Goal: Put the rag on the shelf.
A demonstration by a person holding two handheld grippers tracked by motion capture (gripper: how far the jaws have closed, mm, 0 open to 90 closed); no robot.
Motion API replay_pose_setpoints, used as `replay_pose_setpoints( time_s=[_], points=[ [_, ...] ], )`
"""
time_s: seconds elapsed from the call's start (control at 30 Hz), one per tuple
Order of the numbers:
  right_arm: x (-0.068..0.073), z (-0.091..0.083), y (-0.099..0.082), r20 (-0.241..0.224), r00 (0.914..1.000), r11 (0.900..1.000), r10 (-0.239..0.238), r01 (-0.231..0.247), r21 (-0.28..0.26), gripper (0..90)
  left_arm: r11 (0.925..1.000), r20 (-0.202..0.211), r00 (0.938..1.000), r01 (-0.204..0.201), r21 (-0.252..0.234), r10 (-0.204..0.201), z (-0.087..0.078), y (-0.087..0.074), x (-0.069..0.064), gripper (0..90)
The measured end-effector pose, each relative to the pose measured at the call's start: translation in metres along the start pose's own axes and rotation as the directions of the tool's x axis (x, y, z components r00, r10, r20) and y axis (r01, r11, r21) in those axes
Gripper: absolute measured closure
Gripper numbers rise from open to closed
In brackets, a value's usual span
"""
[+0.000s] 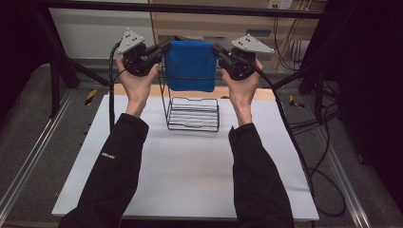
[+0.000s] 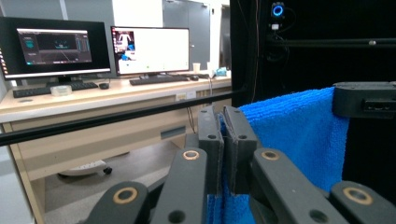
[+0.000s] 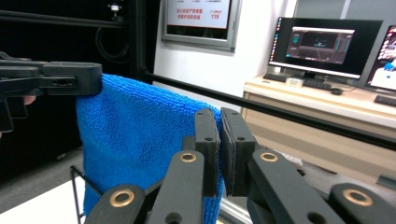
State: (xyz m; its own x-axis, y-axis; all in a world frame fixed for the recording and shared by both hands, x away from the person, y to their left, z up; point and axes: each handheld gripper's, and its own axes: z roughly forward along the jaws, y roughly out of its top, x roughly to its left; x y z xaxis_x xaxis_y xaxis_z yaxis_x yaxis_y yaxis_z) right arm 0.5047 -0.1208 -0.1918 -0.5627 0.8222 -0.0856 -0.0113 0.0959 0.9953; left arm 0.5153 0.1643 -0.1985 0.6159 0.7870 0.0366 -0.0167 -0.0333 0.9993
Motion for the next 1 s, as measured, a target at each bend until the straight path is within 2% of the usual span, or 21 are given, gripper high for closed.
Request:
replay_pose_setpoints(
  time_s=[0.33, 0.37, 0.5, 0.67, 0.8, 1.0],
  points=[
    [0.002, -0.009, -0.006, -0.027, 0.9996, 0.9992, -0.012, 0.013, 0.038, 86.5, 0.9997, 0.024, 0.9997, -0.005, 0.024, 0.005, -0.007, -0.011, -0.005, 86.4],
    [0.002, -0.009, -0.006, -0.029, 0.9995, 0.9990, -0.014, 0.015, 0.041, 86.4, 0.9996, 0.014, 0.9998, -0.011, 0.025, 0.011, -0.008, -0.012, -0.005, 86.4],
    [0.003, -0.013, -0.008, -0.047, 0.9989, 0.9982, -0.008, 0.010, 0.060, 86.3, 0.9992, 0.036, 0.9993, -0.012, 0.038, 0.011, -0.011, -0.014, -0.006, 86.3],
    [0.007, -0.018, -0.010, -0.068, 0.9975, 0.9967, -0.022, 0.027, 0.076, 86.3, 0.9989, 0.051, 0.9987, -0.007, 0.047, 0.005, -0.018, -0.018, -0.008, 86.3],
    [0.008, -0.021, -0.010, -0.074, 0.9966, 0.9949, -0.036, 0.043, 0.091, 86.3, 0.9974, 0.059, 0.9983, -0.012, 0.070, 0.008, -0.021, -0.018, -0.010, 86.1],
    [0.008, -0.025, -0.014, -0.086, 0.9960, 0.9914, -0.026, 0.037, 0.125, 86.1, 0.9948, 0.066, 0.9978, -0.016, 0.100, 0.009, -0.022, -0.019, -0.015, 85.9]
  ],
)
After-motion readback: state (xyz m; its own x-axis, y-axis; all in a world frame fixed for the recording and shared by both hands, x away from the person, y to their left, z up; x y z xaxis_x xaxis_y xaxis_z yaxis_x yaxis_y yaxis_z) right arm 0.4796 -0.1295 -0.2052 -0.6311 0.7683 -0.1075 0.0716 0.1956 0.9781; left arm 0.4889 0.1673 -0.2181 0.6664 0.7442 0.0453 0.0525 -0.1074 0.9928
